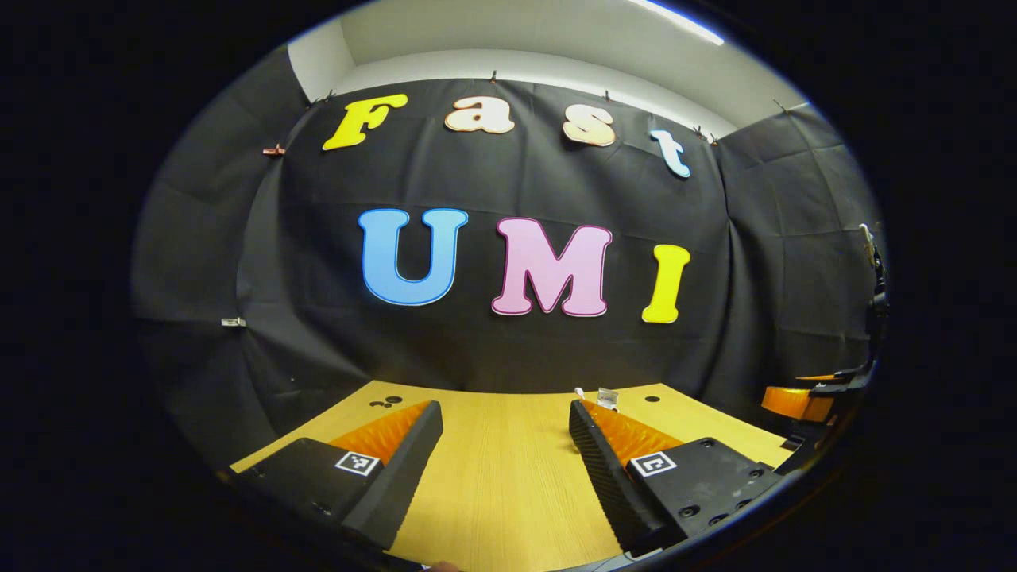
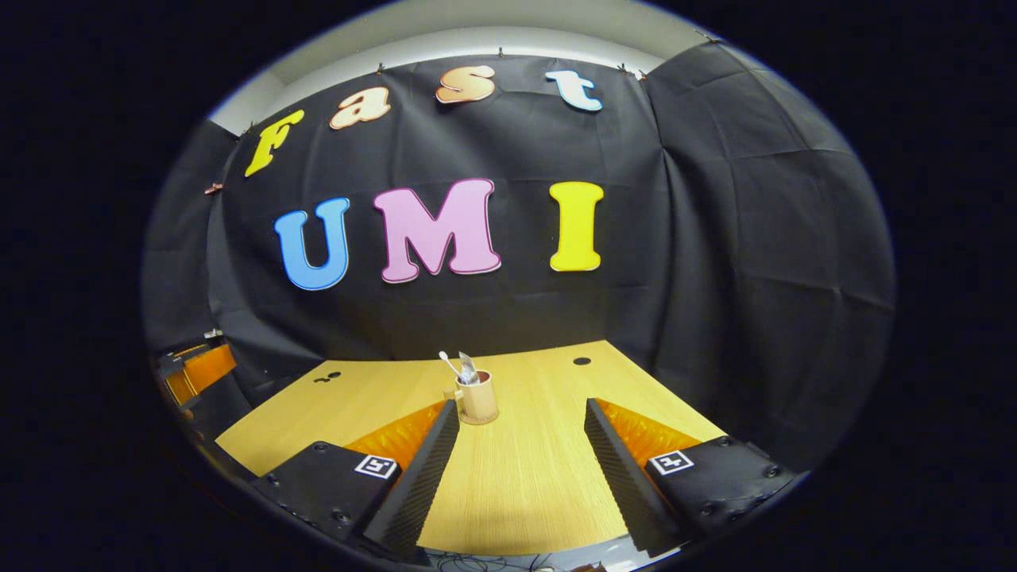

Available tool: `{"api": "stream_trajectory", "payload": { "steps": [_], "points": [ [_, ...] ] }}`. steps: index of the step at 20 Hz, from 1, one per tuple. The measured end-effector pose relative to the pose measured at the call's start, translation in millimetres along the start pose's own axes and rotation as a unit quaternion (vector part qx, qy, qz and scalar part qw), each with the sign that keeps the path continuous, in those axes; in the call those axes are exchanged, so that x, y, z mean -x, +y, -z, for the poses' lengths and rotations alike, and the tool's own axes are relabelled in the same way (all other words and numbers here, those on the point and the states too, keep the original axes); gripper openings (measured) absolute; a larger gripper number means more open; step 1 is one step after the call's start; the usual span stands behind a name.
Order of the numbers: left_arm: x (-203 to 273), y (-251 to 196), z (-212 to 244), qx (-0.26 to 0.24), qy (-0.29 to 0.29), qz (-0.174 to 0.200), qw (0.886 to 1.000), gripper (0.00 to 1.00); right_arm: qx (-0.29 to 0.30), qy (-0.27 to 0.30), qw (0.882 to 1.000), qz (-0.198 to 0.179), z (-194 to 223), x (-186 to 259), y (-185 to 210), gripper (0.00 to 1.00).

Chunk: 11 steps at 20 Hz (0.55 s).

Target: Put the toothbrush and toothpaste on the desktop into the cup, then pick up the cup and place it on the coaster on the desktop.

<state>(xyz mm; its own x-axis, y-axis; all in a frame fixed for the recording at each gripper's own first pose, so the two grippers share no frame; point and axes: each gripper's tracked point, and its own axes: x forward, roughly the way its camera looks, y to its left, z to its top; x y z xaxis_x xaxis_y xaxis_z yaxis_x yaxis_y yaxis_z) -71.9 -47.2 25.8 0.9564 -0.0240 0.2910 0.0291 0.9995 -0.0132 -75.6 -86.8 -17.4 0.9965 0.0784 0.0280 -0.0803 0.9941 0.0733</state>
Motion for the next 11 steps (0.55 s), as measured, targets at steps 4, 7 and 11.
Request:
{"api": "stream_trajectory", "payload": {
  "steps": [4, 7, 11],
  "points": [
    [-3.5, 6.0, -6.7, 0.008, -0.016, -0.009, 1.0, 0.99, 0.018, -0.033, 0.999, 0.001, -21.7, -14.1, -7.6, 0.98],
    [-3.8, 6.3, -8.3, 0.01, -0.017, -0.031, 0.999, 0.99, 0.003, -0.035, 0.999, -0.02, -25.6, -23.7, -6.3, 0.98],
    [-9.5, -5.6, -13.2, 0.002, -0.026, -0.033, 0.999, 0.99, -0.008, -0.029, 0.999, -0.033, -25.1, -35.5, -15.1, 0.98]
  ]
}}
